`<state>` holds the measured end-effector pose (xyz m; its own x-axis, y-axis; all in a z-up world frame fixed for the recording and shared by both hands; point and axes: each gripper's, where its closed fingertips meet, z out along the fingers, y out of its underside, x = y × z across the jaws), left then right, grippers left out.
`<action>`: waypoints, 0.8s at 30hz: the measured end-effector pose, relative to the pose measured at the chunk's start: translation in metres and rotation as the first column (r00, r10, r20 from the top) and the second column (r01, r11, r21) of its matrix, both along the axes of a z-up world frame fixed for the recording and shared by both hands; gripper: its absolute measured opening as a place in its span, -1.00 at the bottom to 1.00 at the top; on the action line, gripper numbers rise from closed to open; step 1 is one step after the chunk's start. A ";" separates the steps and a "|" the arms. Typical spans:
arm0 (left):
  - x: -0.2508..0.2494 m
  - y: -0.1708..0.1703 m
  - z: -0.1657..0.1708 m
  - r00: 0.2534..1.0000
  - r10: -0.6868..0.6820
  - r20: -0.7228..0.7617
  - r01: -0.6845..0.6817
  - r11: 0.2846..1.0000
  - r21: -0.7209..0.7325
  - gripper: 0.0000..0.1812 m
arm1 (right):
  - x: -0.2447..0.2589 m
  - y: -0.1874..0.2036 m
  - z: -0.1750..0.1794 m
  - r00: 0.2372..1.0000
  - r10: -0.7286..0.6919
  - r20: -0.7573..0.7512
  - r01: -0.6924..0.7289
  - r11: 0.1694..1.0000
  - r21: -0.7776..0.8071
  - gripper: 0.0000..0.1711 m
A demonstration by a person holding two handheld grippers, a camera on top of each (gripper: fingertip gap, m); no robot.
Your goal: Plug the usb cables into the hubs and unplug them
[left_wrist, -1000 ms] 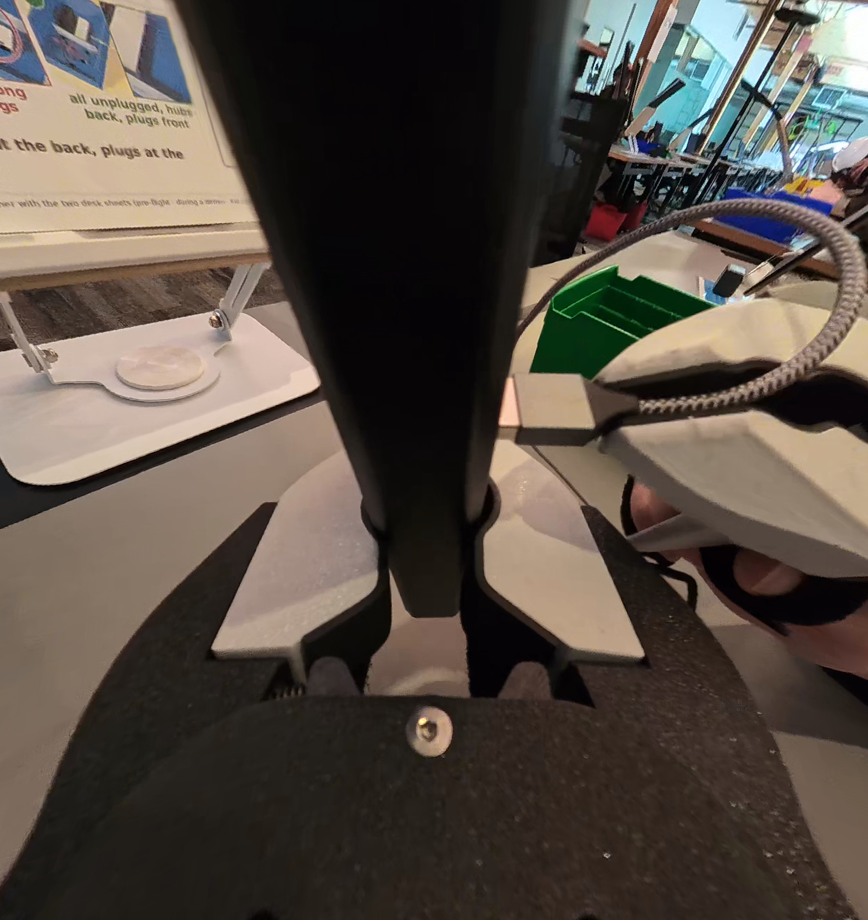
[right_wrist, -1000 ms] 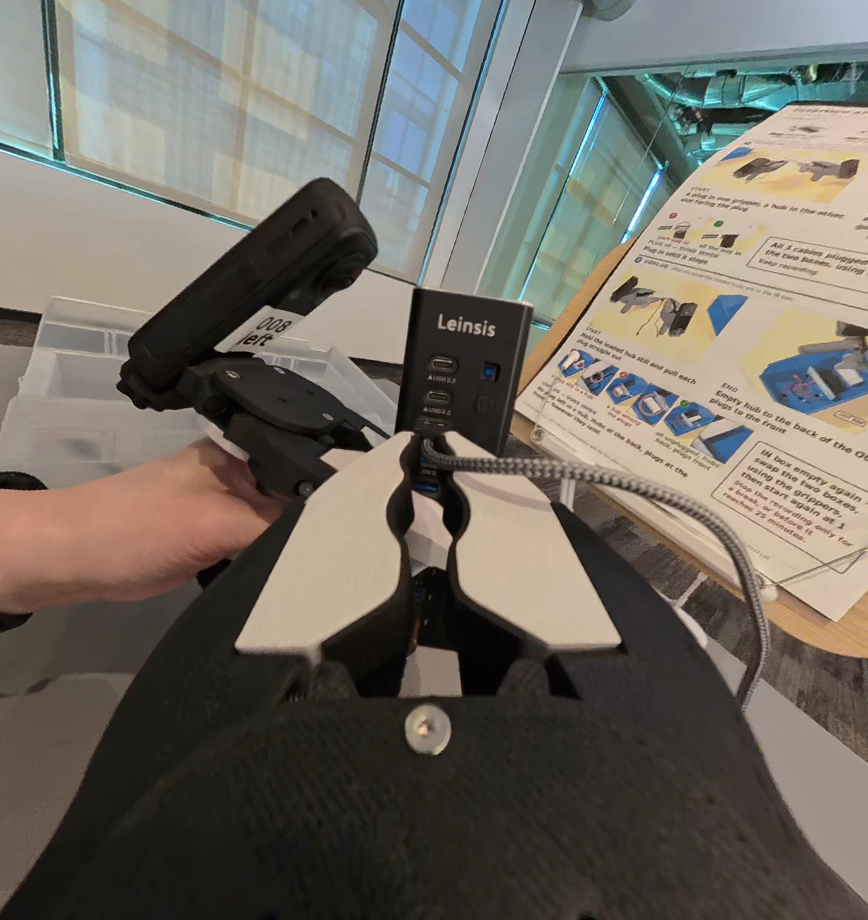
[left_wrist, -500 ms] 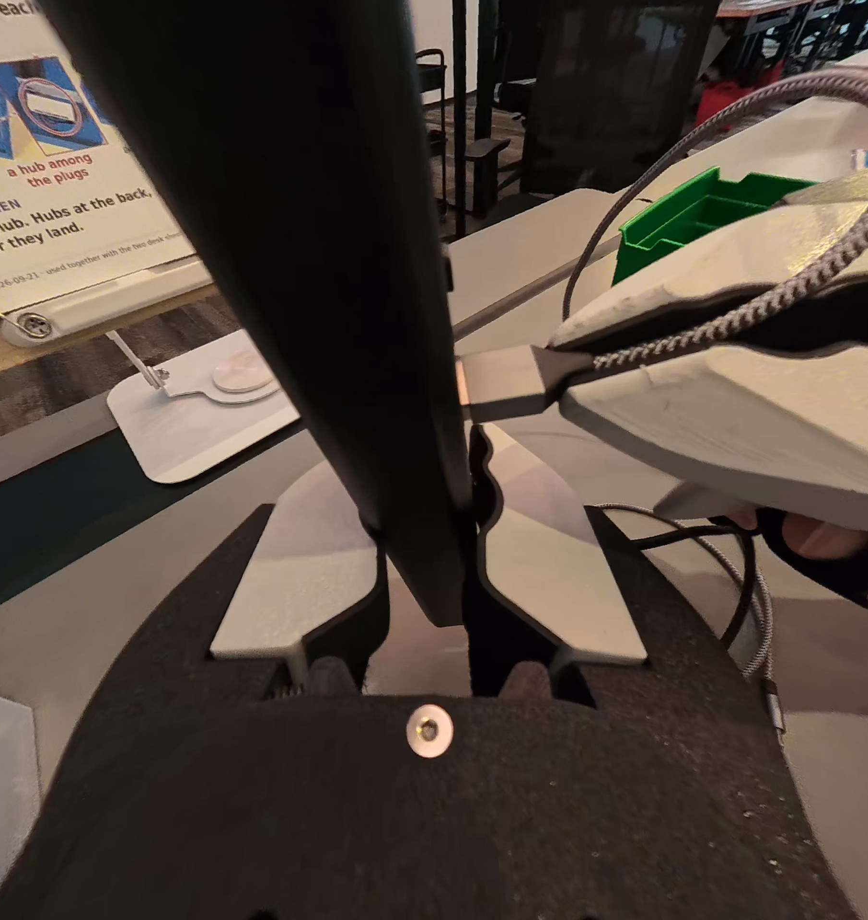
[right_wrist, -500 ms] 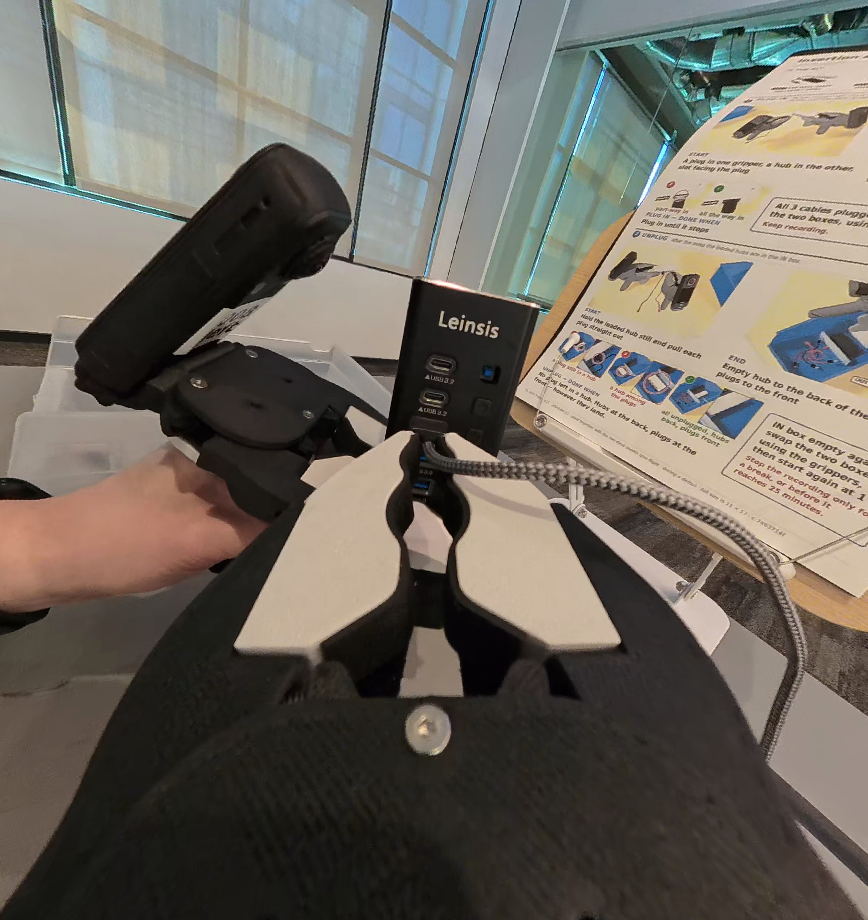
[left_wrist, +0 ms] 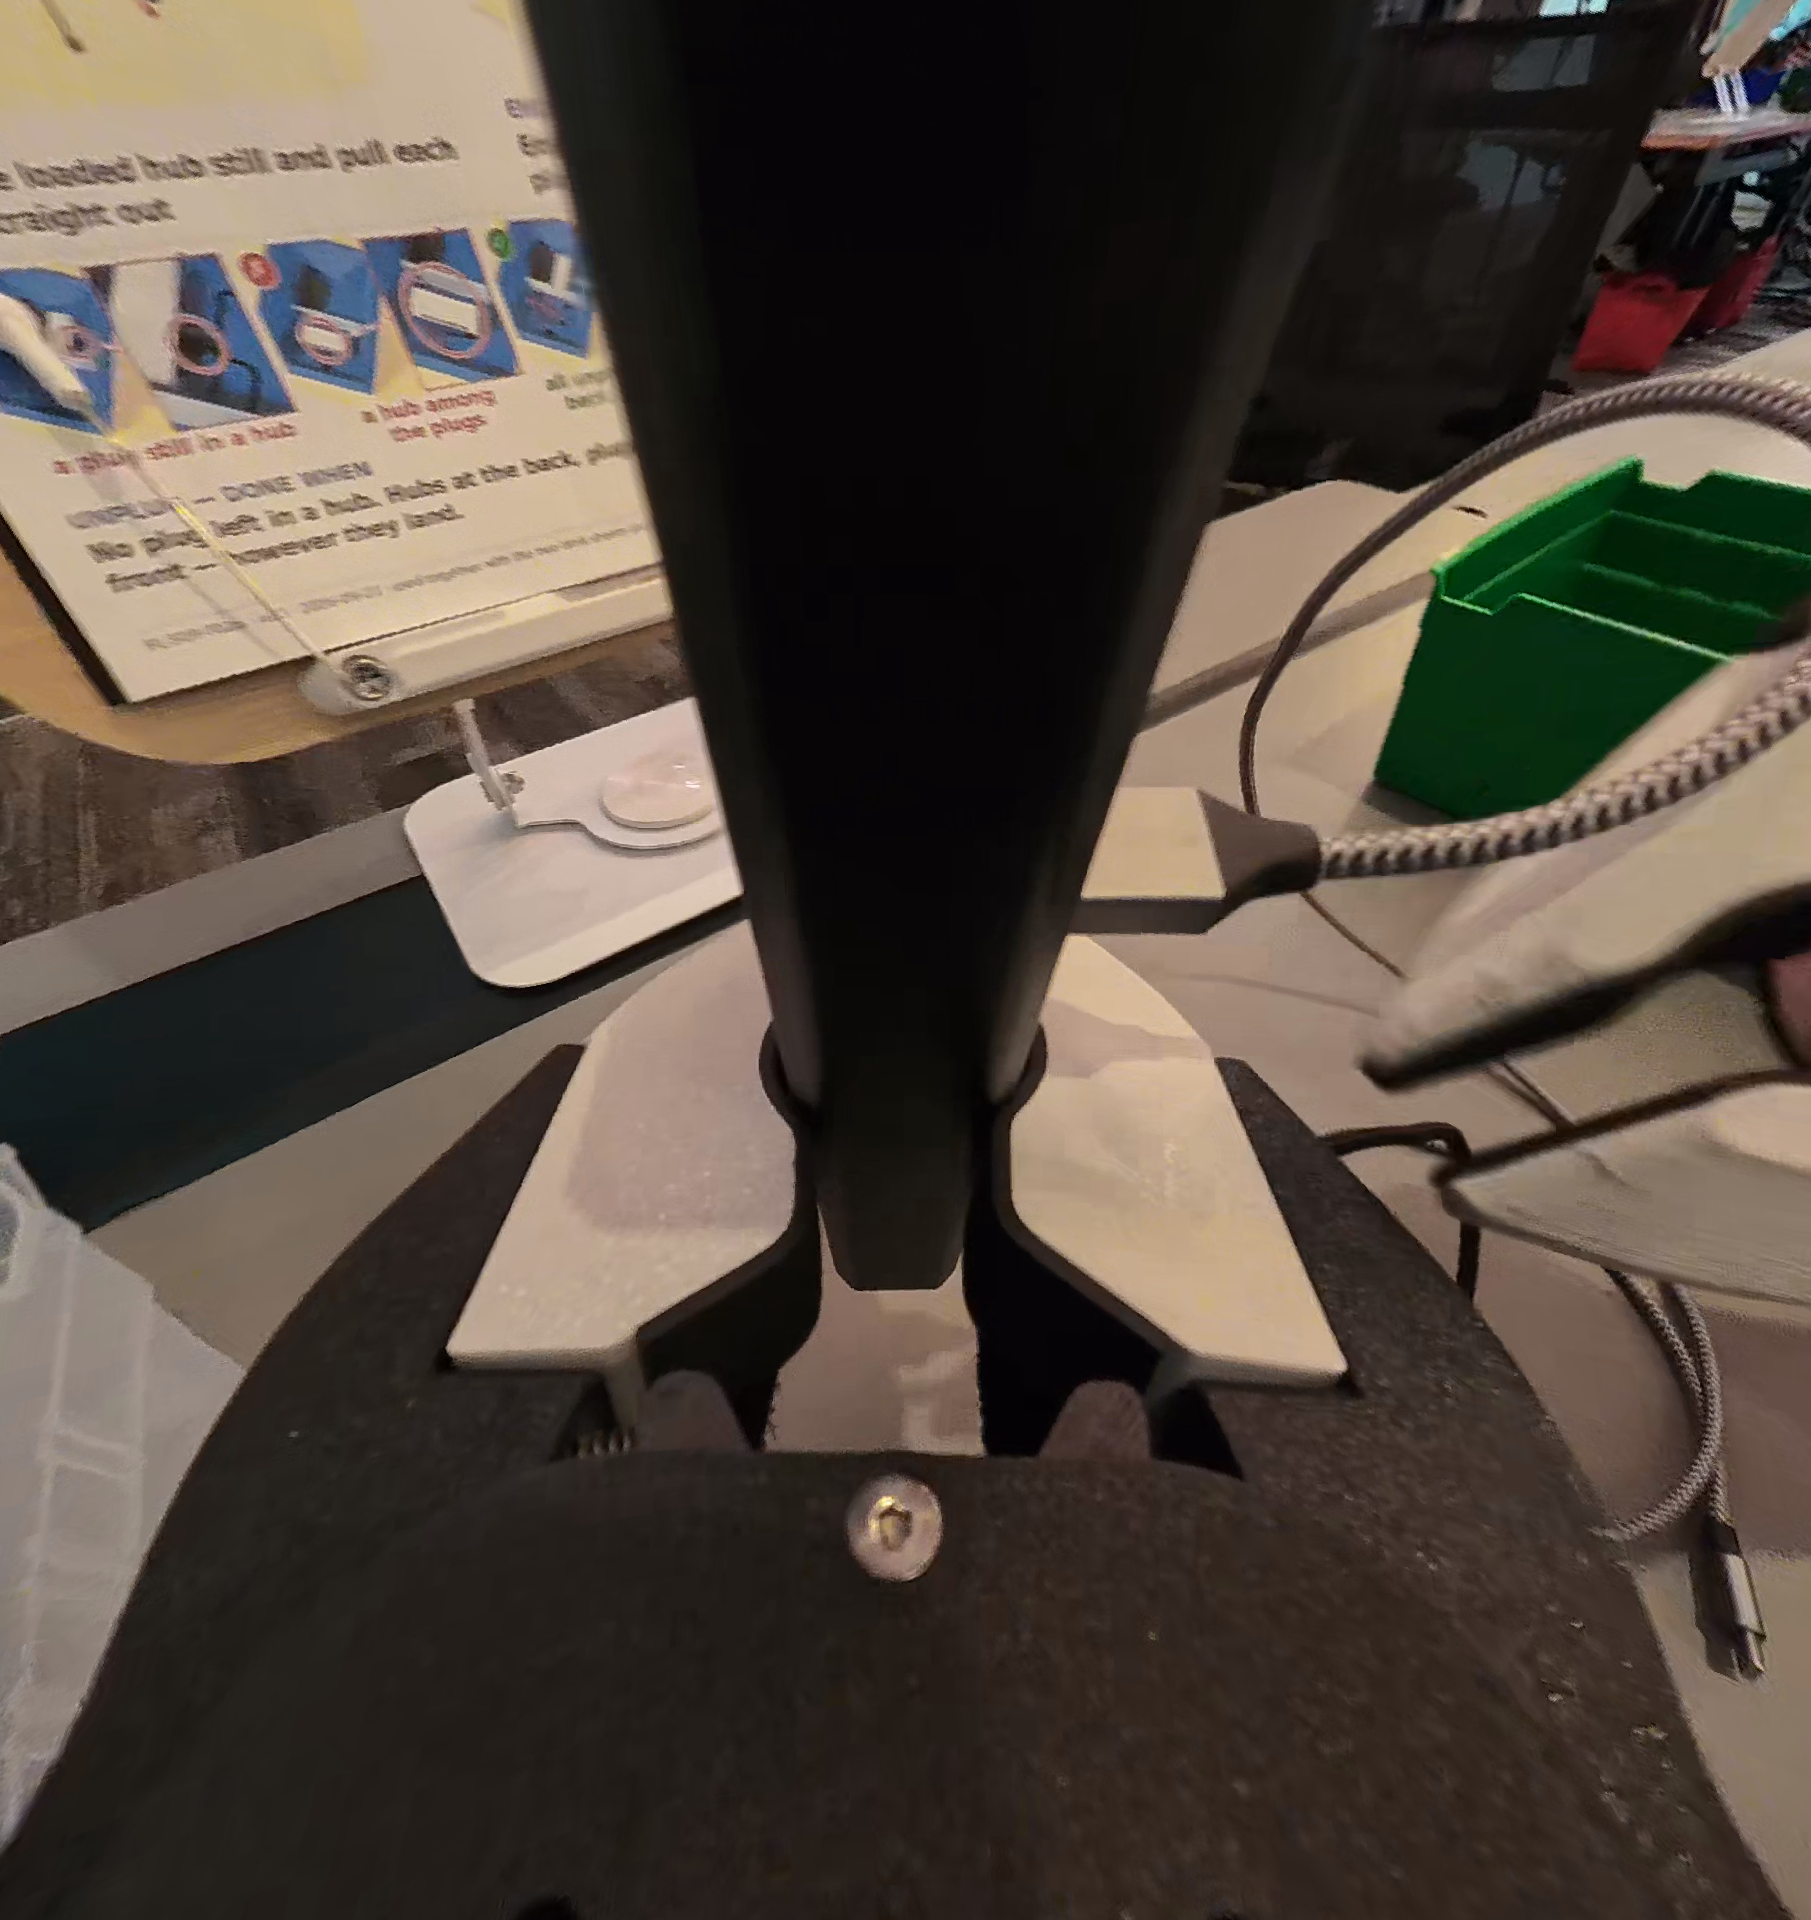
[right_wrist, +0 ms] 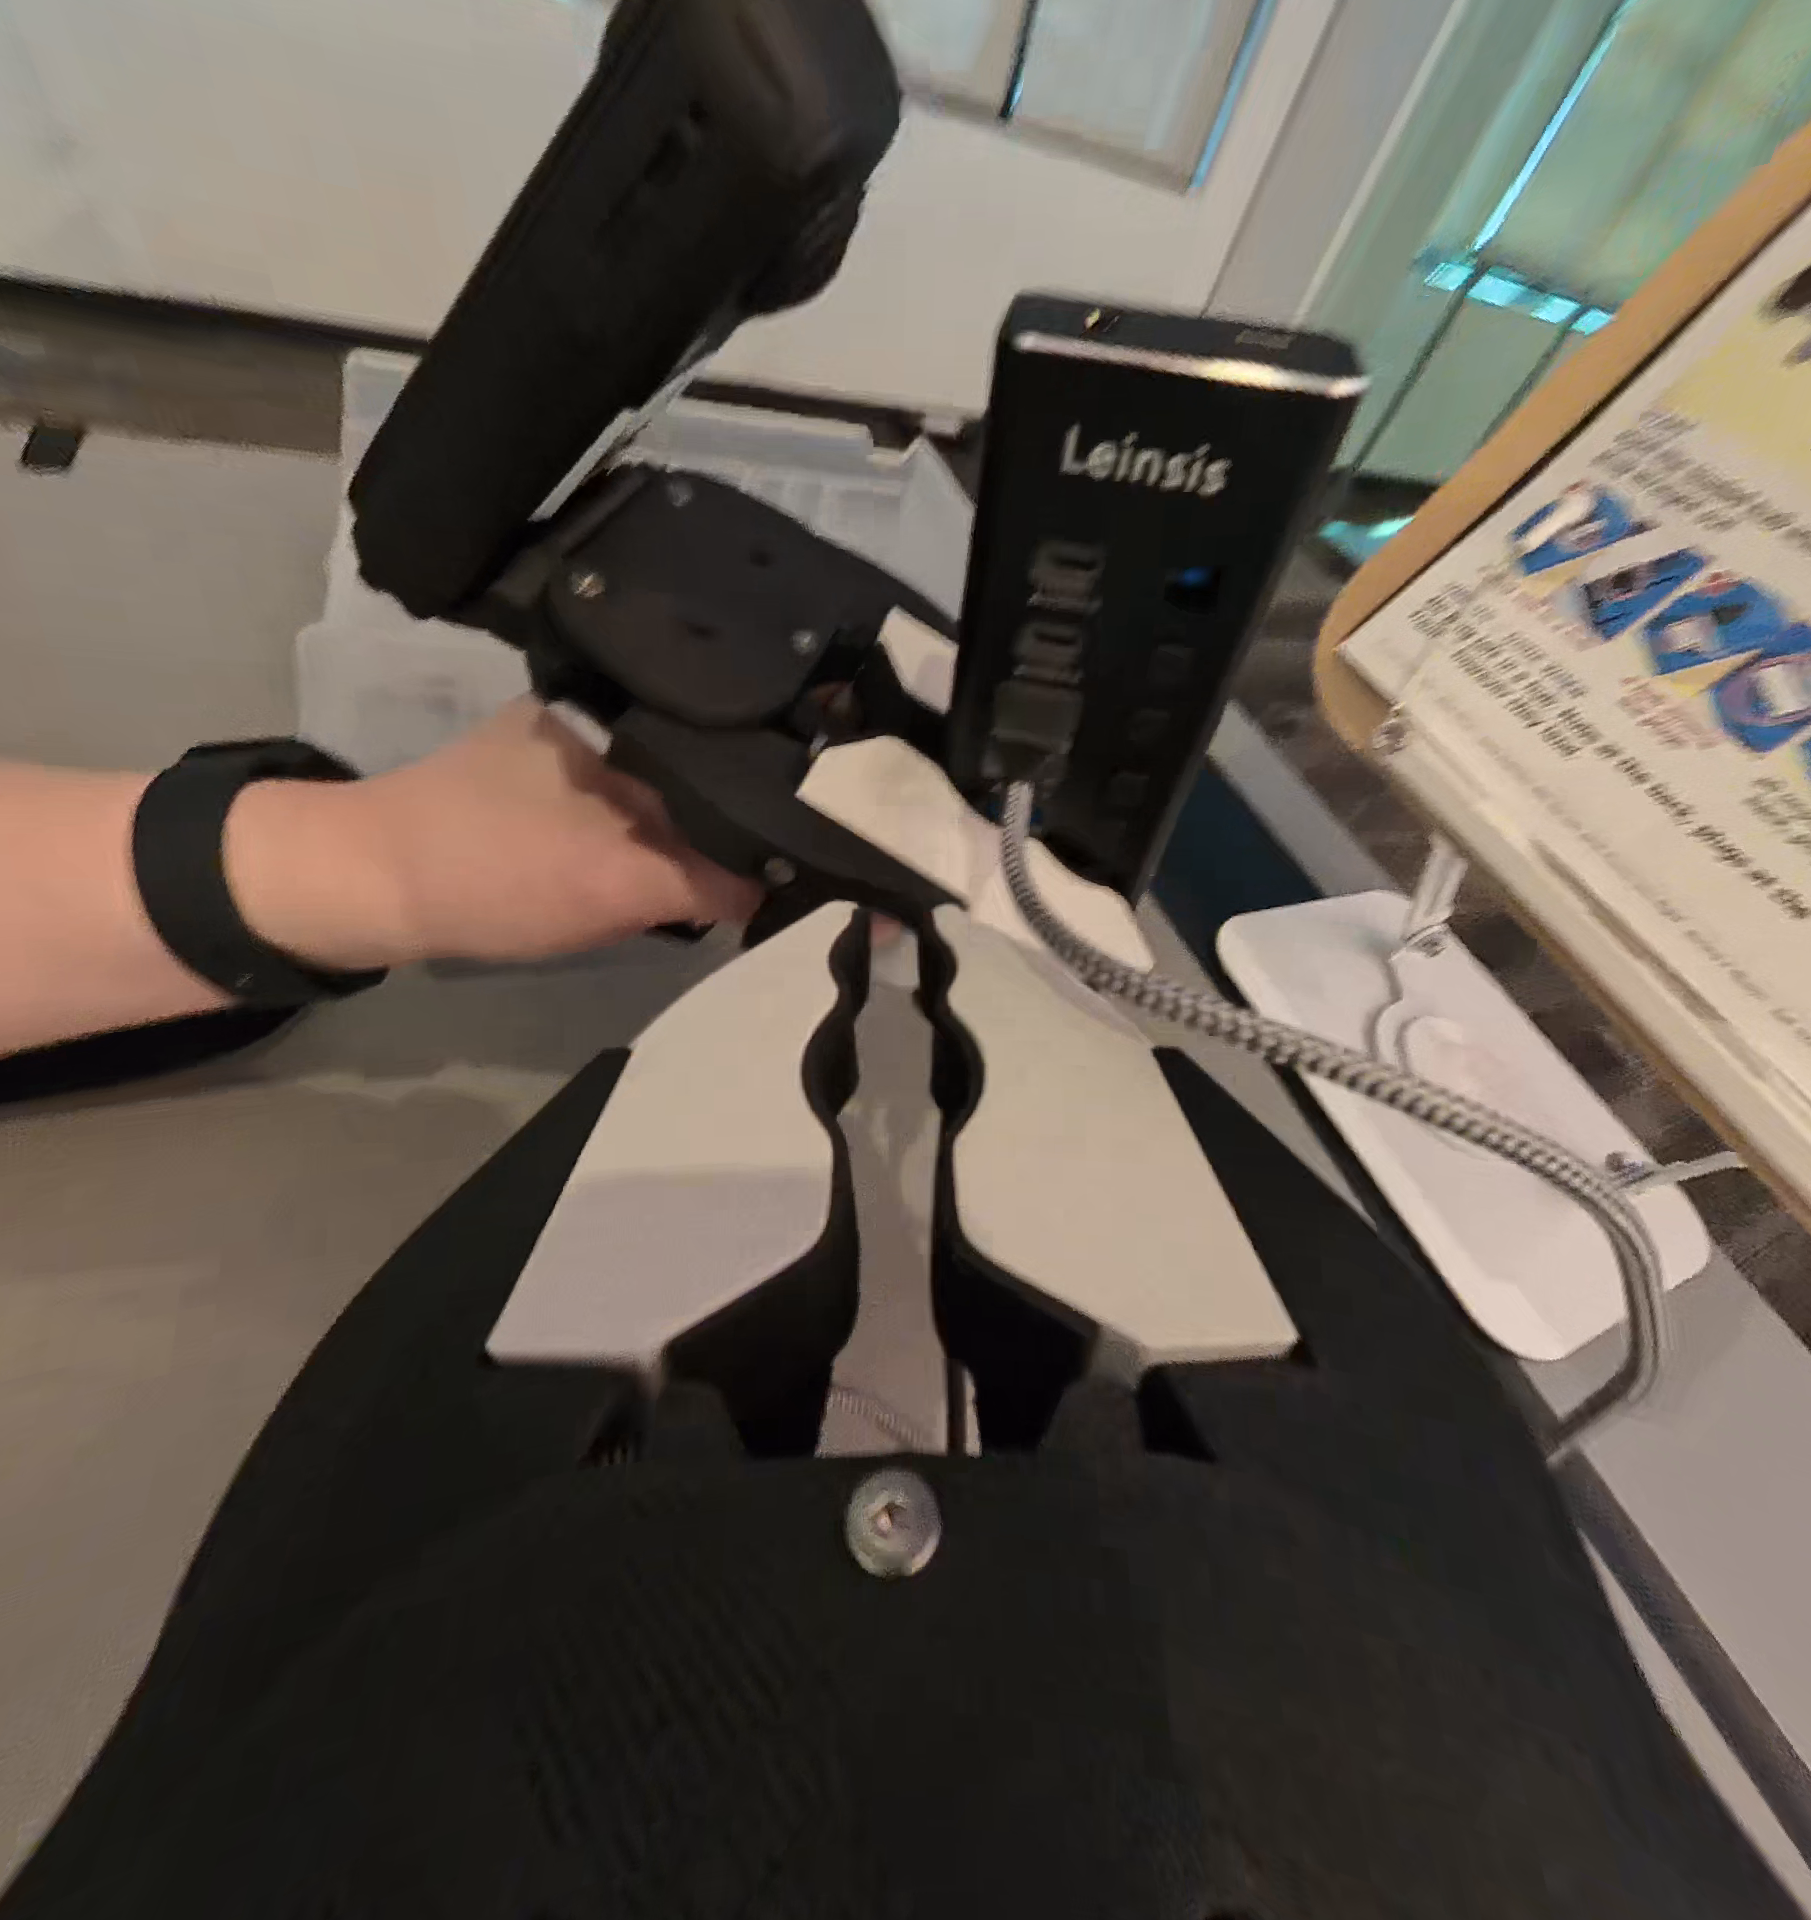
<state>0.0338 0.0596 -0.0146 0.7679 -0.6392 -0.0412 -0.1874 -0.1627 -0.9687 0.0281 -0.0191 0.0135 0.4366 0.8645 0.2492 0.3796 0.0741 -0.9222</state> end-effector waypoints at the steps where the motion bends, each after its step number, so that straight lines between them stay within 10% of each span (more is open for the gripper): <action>1: -0.003 0.001 0.001 1.000 0.013 0.002 -0.013 1.000 0.003 -0.68 | 0.001 -0.005 -0.001 0.999 0.018 0.041 -0.017 1.000 -0.021 -0.92; 11: 0.005 -0.005 0.007 1.000 -0.011 -0.025 0.012 0.999 0.042 -0.68 | 0.032 -0.090 0.080 0.958 0.275 0.080 -0.281 0.956 0.080 -0.80; 18: 0.066 -0.079 0.032 0.840 -0.542 0.032 0.536 0.838 0.103 -0.68 | 0.115 -0.058 0.121 0.983 0.153 -0.102 -0.128 0.968 0.217 -0.64; 24: 0.061 -0.093 0.057 0.801 -0.593 0.078 0.586 0.804 0.101 -0.68 | 0.142 -0.029 0.092 0.974 0.145 -0.172 -0.145 0.989 0.012 -0.41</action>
